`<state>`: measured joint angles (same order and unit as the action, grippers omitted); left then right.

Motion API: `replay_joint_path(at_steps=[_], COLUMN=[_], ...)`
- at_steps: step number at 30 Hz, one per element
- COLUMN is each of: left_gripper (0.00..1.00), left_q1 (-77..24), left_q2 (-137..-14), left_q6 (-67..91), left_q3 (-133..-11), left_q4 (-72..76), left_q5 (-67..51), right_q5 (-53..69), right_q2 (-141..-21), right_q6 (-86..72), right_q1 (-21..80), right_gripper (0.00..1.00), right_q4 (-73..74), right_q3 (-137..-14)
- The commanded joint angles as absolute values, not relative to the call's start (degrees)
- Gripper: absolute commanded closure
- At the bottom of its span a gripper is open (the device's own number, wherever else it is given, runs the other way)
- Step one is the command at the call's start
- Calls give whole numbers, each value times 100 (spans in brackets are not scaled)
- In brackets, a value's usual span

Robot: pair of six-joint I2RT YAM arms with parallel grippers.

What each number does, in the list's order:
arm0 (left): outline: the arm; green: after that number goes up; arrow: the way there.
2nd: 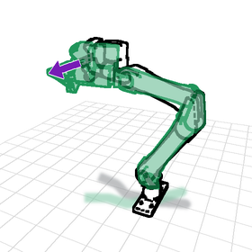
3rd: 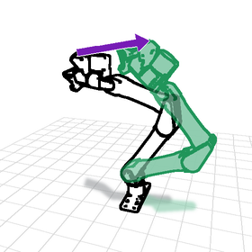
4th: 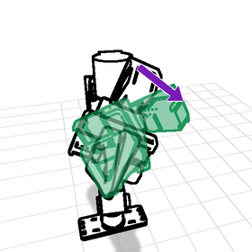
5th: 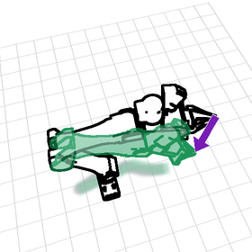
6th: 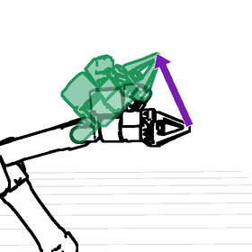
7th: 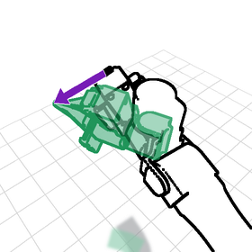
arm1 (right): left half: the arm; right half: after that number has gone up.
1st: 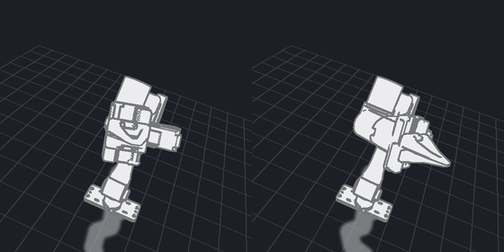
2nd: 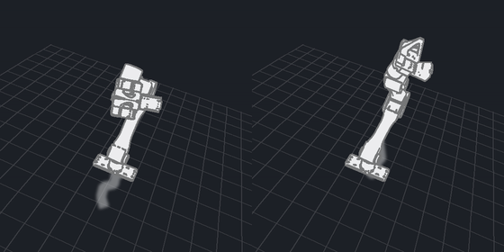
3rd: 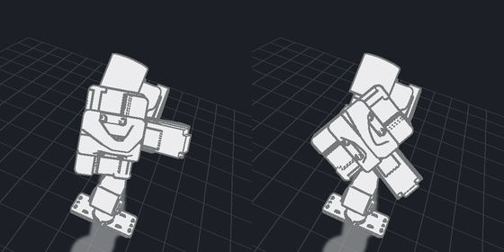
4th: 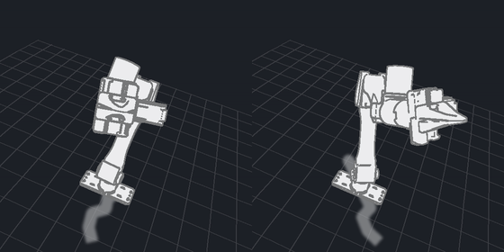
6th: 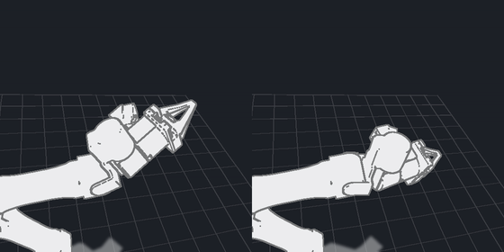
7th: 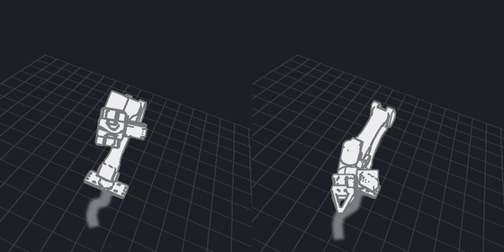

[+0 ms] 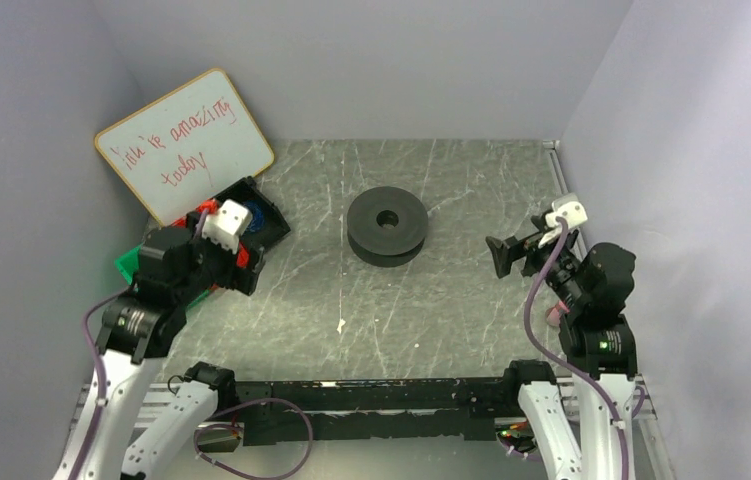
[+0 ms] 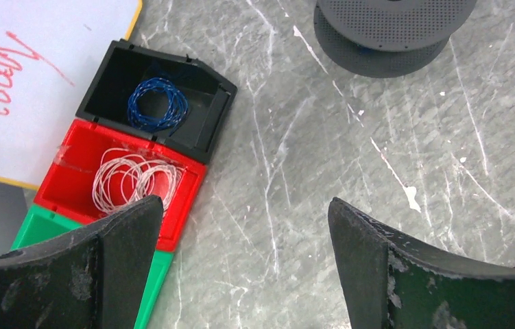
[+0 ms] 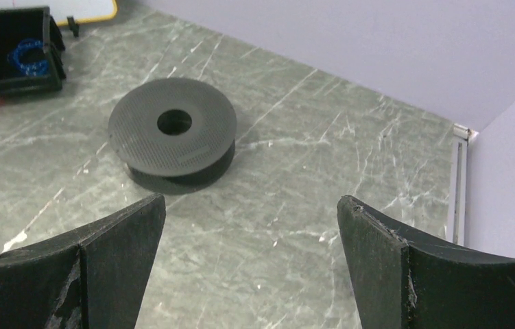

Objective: Wrap the cables
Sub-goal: Reset both arms

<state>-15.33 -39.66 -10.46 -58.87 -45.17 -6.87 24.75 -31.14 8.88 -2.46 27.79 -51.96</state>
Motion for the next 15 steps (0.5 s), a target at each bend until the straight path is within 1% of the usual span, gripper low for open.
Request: replay_joint_path(at_steps=[1,5,10,15], left_gripper=[6,6,6,6], left_q1=[-1475,-1468,-1416,-1391], left_q2=[-3256,-2867,-2838,-2815], left_q6=[-819,-503,-300,-254], left_q3=[-5313,-4972,-4904,-4835], left_q4=[-4199,-4057,-4104,-4118], left_q5=[-415,-205,-76,-75], right_q5=[2629,2679,2638,2676], right_q2=[-2766,-2397,-2058,-1986], right_q6=[1210,1369,1429,1476], right_q1=[-266,-264,-264,-264], right_gripper=[1,1,1,1], right_q4=[3042,3167,3282,3291], right_q3=[-4896,-4574,-4392,-4373])
